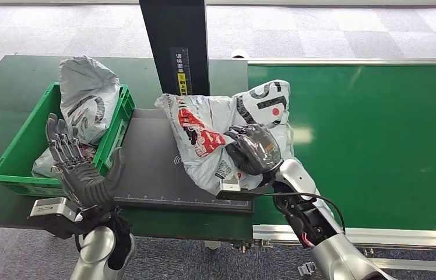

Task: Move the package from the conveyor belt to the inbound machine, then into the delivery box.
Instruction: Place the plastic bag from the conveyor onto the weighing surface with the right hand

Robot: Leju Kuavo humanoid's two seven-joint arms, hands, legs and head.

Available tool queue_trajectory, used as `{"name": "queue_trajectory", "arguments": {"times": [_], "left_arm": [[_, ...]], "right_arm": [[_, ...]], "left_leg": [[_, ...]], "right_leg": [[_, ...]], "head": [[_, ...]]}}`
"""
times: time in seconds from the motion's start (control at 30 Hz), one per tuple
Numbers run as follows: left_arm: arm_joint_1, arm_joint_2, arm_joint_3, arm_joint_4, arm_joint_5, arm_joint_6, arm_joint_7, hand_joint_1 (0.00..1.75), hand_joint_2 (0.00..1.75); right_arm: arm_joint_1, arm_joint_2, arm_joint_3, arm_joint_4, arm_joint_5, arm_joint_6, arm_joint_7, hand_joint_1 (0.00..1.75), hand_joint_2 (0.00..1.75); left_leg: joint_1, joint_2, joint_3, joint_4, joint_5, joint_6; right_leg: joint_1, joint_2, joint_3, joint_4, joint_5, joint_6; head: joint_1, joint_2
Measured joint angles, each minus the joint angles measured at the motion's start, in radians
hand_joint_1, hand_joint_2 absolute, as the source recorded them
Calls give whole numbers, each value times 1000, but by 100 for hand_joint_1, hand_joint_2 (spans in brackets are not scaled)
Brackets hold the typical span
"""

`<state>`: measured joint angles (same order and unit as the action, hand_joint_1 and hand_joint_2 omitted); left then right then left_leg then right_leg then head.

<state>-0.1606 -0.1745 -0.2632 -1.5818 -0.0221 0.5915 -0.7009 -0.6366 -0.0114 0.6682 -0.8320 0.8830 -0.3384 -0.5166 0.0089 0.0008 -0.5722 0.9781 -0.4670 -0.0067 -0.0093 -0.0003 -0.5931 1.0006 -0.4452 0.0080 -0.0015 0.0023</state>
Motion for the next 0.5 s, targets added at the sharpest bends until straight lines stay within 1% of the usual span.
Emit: {"name": "queue_trajectory", "arguments": {"times": [0.1,0.17,0.33,0.4,0.5], "left_arm": [[-21,0,-14,24,3,-17,0,0,175],[-35,0,-23,41,5,-28,0,0,175],[-56,-5,-38,76,11,-46,0,0,175],[-65,-9,-44,88,13,-52,0,0,175],[-82,-19,-51,108,16,-63,0,0,175]], "right_arm": [[-54,41,55,108,40,66,36,175,175],[-89,69,99,183,77,93,58,175,175],[-162,128,179,318,126,167,78,175,175],[-183,142,200,353,131,178,81,175,175],[-206,154,219,388,125,163,87,175,175]], "left_leg": [[0,0,0,0,0,0],[0,0,0,0,0,0],[0,0,0,0,0,0],[0,0,0,0,0,0],[0,0,0,0,0,0]], "right_leg": [[0,0,0,0,0,0],[0,0,0,0,0,0],[0,0,0,0,0,0],[0,0,-1,0,0,0],[0,0,0,0,0,0]], "head": [[0,0],[0,0],[0,0],[0,0],[0,0]]}}
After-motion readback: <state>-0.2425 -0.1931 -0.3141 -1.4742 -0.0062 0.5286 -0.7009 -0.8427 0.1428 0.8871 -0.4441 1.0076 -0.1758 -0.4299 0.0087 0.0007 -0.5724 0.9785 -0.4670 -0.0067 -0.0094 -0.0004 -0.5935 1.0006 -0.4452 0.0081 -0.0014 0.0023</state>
